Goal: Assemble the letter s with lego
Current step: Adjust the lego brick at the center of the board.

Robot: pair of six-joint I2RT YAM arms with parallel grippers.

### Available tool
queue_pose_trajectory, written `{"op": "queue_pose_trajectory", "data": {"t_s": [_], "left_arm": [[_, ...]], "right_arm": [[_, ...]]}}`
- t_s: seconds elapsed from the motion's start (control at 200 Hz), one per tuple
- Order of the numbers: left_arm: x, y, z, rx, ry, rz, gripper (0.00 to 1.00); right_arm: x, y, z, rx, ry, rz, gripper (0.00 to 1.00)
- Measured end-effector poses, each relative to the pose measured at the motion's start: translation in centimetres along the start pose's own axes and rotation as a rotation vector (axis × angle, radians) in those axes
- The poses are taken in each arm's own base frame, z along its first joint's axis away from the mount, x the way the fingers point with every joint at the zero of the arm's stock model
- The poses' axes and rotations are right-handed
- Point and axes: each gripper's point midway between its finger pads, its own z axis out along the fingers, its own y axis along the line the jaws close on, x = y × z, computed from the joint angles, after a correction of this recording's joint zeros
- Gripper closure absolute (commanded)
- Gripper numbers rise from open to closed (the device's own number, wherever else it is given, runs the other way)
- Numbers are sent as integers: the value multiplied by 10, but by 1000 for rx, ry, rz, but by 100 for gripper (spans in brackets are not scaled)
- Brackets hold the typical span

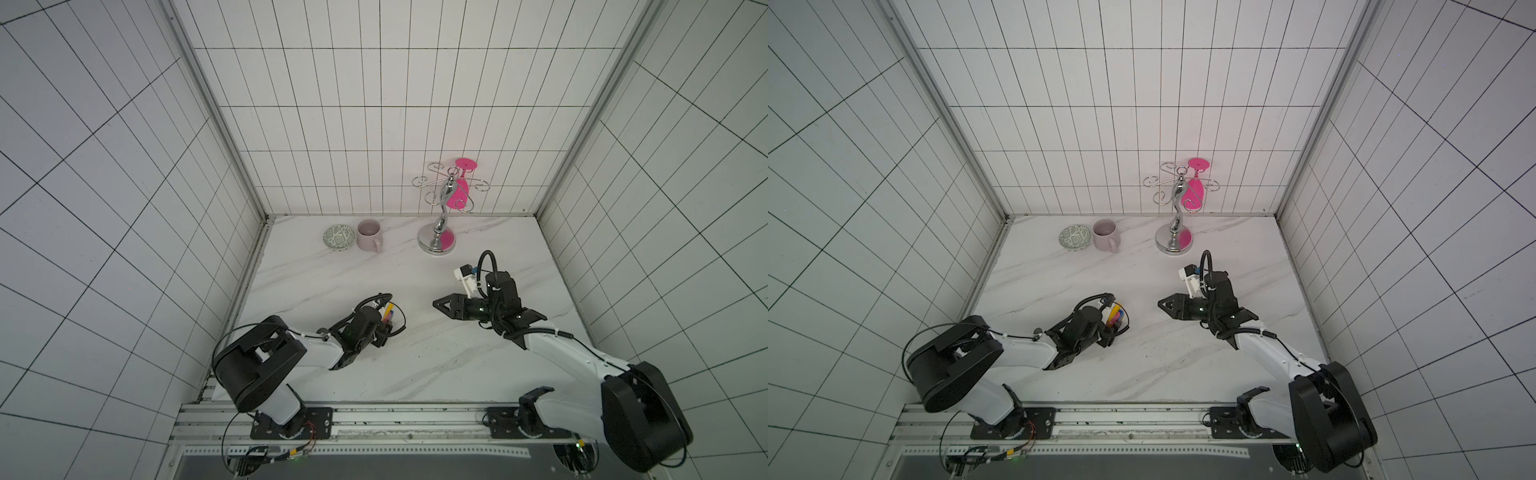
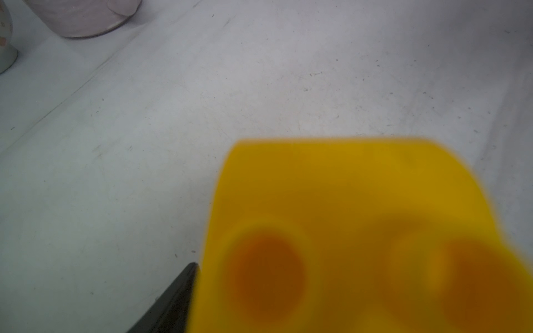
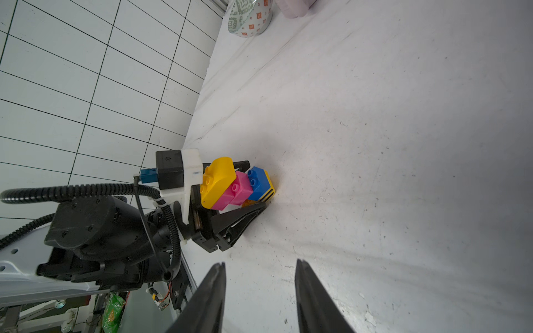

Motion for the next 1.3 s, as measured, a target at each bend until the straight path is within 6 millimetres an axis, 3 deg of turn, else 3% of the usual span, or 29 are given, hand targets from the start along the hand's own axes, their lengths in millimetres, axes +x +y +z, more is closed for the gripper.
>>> {"op": "queue_pose_trajectory", "data": {"t_s": [0.29, 0.42, 0.52, 0.97, 1.304], "left_arm": [[0, -3, 0, 18, 3, 11, 45], [0, -3, 0, 22, 4, 17, 47], [0, -3, 0, 24, 4, 17, 55], [1, -5, -1, 54, 22, 10, 56], [-25, -28, -13, 238, 1, -82, 57]], "right_arm": [[2, -5, 3, 6, 11, 23, 65], [1, -4, 4, 0, 9, 21, 65], [2, -5, 4, -2, 12, 24, 66], [2, -4, 4, -4, 14, 25, 67], [1, -5, 4, -4, 13, 26, 68]]}}
